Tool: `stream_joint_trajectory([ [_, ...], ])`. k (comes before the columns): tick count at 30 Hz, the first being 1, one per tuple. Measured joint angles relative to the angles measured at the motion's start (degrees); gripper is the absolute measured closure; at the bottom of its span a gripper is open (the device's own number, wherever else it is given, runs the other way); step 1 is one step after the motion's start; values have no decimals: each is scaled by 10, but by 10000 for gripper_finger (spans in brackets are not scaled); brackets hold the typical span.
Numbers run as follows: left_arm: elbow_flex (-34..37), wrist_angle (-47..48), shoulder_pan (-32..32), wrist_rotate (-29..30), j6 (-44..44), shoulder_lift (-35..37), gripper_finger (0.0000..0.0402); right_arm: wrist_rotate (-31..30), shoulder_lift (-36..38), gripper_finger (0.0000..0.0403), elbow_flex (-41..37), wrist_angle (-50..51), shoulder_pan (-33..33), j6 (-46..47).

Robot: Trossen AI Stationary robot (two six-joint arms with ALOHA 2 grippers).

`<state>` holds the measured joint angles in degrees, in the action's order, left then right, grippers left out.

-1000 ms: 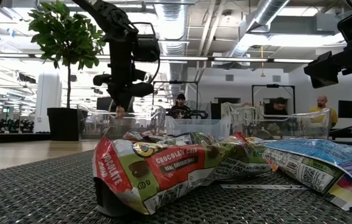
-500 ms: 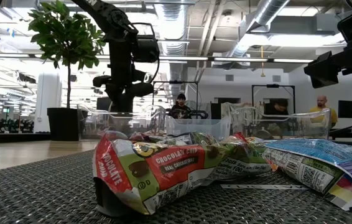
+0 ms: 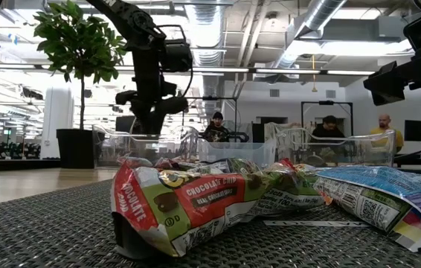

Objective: Pick and place Granola Bars by type
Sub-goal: Put the red granola bar into the left transparent bin

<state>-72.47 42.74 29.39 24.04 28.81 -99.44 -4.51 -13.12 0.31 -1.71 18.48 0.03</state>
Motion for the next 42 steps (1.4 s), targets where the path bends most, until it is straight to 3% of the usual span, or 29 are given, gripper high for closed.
stream_joint_trajectory([
  [5, 0, -52, -17, -35, -42, 12, 274, 0, 0, 182, 0, 0, 0, 0],
  [14, 0, -176, -76, -101, -212, 56, 274, 0, 0, 182, 0, 0, 0, 0],
  [22, 0, -219, -149, -311, -308, 78, 274, 0, 0, 182, 0, 0, 0, 0],
  [25, 0, -218, -176, -392, -308, 78, 274, 0, 0, 182, 0, 0, 0, 0],
  [28, 0, -217, -205, -428, -292, 78, 274, 0, 0, 182, 0, 0, 0, 0],
  [37, 0, -217, -295, -446, -144, 78, 274, 0, 0, 182, 0, 0, 0, 0],
  [42, 0, -227, -360, -427, -54, 78, 274, 0, 0, 182, 0, 0, 0, 0],
])
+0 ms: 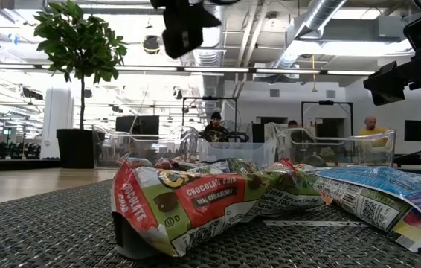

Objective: Pick and place Granola Bars by type
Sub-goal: Put the red granola bar into the left transparent bin

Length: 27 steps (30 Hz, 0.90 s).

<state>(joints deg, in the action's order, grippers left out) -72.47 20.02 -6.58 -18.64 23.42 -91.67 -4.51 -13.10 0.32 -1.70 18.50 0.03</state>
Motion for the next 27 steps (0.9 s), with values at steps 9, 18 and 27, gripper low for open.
stream_joint_trajectory([
  [9, 0, 17, -96, 80, 186, -14, 274, 0, 0, 182, 0, 0, 0, 0],
  [18, -1, 5, -179, 110, 292, -23, 274, 0, 0, 182, 0, 0, 0, 0],
  [27, -1, 34, -241, 183, 282, -23, 274, 0, 0, 182, 0, 0, 0, 0],
])
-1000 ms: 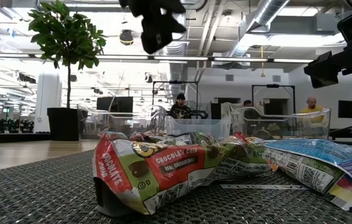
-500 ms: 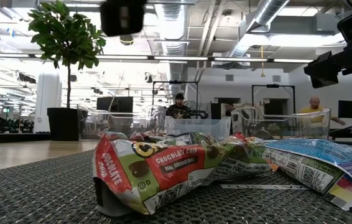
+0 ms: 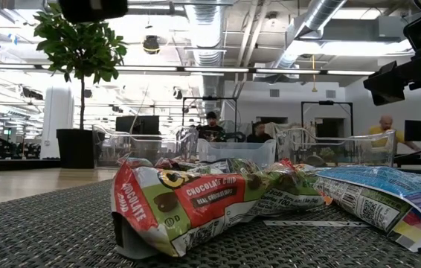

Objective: Pick and place Granola Bars by type
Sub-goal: Put the red granola bar into the left transparent bin

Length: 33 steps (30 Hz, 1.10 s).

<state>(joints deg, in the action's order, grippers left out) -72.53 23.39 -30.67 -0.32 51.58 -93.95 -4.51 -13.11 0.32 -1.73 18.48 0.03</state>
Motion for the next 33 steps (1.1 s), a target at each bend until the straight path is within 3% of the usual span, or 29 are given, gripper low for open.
stream_joint_trajectory([
  [8, -9, 16, -24, 74, 0, -23, 274, 0, 0, 182, 0, 0, 0, 0],
  [23, -133, 17, -23, 82, -22, -193, 274, 0, 0, 182, 0, 1, 0, 0],
  [33, -163, 37, -8, 87, -4, -236, 256, 0, 0, 182, 0, -1, 0, 0],
])
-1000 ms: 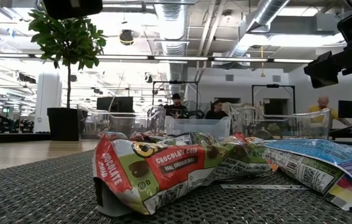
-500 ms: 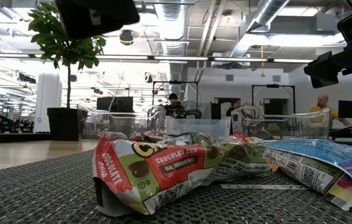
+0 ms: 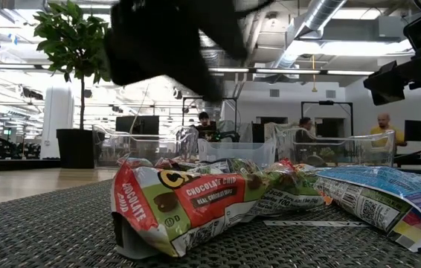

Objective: Pick and place Granola Bars by type
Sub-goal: Put the red granola bar into the left transparent bin

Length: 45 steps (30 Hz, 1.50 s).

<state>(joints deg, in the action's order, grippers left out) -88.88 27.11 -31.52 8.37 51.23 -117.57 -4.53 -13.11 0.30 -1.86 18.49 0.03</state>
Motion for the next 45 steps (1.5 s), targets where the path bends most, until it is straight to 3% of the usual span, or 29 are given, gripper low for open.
stream_joint_trajectory([
  [12, -5, -29, 15, -23, 13, -30, 174, 0, 0, 182, 0, 3, 0, 0],
  [19, -32, -22, 15, -17, -6, -59, 153, 0, 0, 182, 0, 1, 0, 0],
  [38, -52, 50, 16, 4, -4, -99, 153, 0, 0, 182, 0, 1, 0, 0],
  [41, -52, 53, 16, 7, -4, -99, 169, 0, 0, 182, 0, 2, 0, 0],
  [45, -52, 56, 16, 10, -4, -99, 218, 0, 0, 182, 0, 2, 0, 0],
])
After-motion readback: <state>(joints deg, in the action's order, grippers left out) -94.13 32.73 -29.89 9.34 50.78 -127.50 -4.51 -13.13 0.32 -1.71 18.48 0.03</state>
